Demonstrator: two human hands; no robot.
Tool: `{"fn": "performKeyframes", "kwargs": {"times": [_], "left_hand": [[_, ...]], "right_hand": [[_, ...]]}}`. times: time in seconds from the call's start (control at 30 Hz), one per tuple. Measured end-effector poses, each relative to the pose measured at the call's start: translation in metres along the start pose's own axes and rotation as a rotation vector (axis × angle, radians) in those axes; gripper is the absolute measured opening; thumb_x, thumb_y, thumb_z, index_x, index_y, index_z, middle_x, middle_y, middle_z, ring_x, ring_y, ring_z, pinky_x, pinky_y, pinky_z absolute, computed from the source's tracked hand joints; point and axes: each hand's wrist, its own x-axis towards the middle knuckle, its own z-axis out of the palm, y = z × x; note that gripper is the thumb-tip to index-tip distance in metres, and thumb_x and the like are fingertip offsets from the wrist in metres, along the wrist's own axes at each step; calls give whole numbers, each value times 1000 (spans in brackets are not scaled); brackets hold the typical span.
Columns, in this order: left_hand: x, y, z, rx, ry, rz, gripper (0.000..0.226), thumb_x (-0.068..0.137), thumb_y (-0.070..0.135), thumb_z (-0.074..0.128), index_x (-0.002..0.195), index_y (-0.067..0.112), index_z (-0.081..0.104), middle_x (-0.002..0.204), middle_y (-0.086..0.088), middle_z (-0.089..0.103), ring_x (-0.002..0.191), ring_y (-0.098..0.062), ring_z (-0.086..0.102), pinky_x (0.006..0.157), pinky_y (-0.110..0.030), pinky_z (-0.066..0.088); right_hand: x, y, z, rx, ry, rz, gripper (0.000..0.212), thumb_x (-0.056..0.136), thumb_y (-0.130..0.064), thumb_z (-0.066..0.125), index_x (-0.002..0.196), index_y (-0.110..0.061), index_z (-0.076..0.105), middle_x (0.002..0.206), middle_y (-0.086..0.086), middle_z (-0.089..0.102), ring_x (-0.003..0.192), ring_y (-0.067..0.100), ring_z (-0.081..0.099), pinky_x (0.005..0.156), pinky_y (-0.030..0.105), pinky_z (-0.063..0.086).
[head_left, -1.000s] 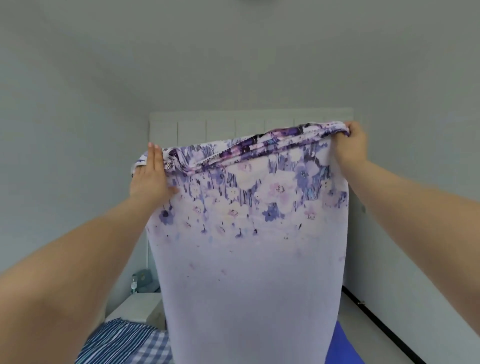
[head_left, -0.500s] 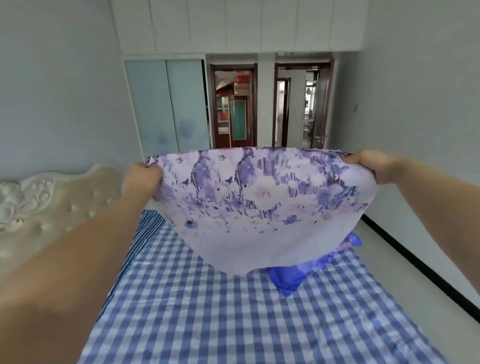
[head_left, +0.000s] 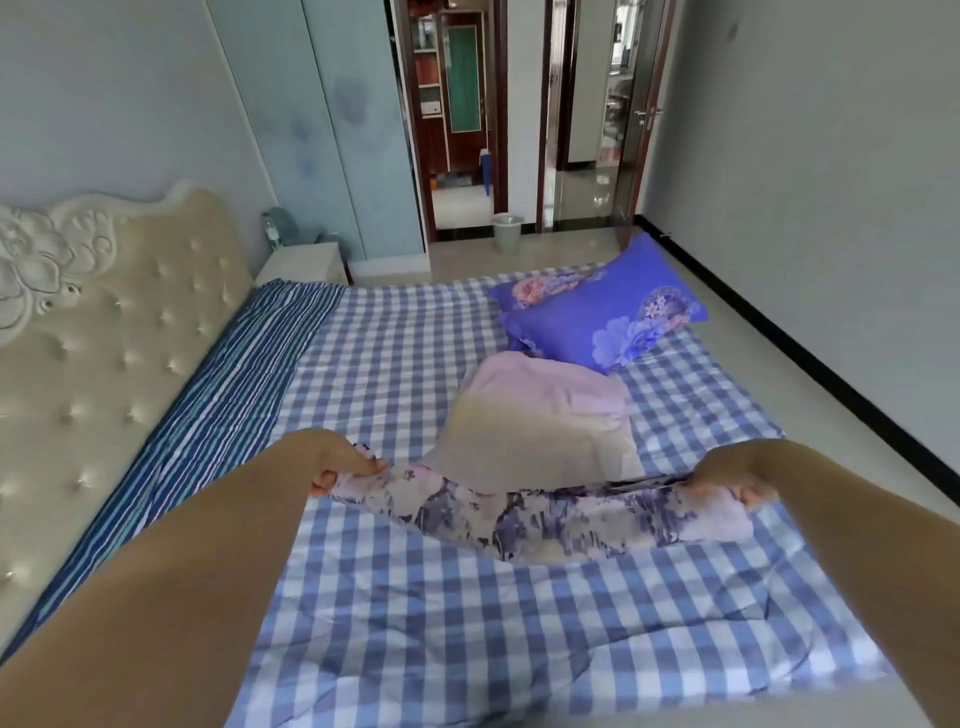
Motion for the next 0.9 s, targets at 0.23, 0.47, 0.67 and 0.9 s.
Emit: {"fn": "performKeyframes", "kwargs": {"times": [0.23,0.47,0.67,0.9], "left_hand": [[-53,-49,110,220,300,56,70,91,62,42,130,3,48,107,-16,63,92,-26,62,75,-32,49],[-120,-145,216,497,-45,-107,54,93,41,54,134,7,43,82,-2,50,60,-10,52,45,-19,44],[-134,-171,242,406,-112,-151,34,95,42,51,116,15,45,76,-2,49,56,-11,48,41,-18,43],[-102,-168,248,-119,88,-96,36,94,40,54,103,5,56,45,-4,42,32,-16,35,42,-19,31]], "right_hand": [[-58,63,91,-251,273,-195,29,96,-41,48,99,-14,55,95,5,58,70,12,48,63,19,39],[-84,165,207,95,-364,206,121,70,-44,79,151,-9,-3,157,20,2,142,43,9,105,62,29],[-99,200,240,5,-463,222,90,80,-42,72,146,-4,24,149,18,35,133,34,39,106,43,37],[-99,188,233,-248,97,-95,37,97,-43,45,75,-14,51,69,1,47,58,12,42,52,21,31]]}}
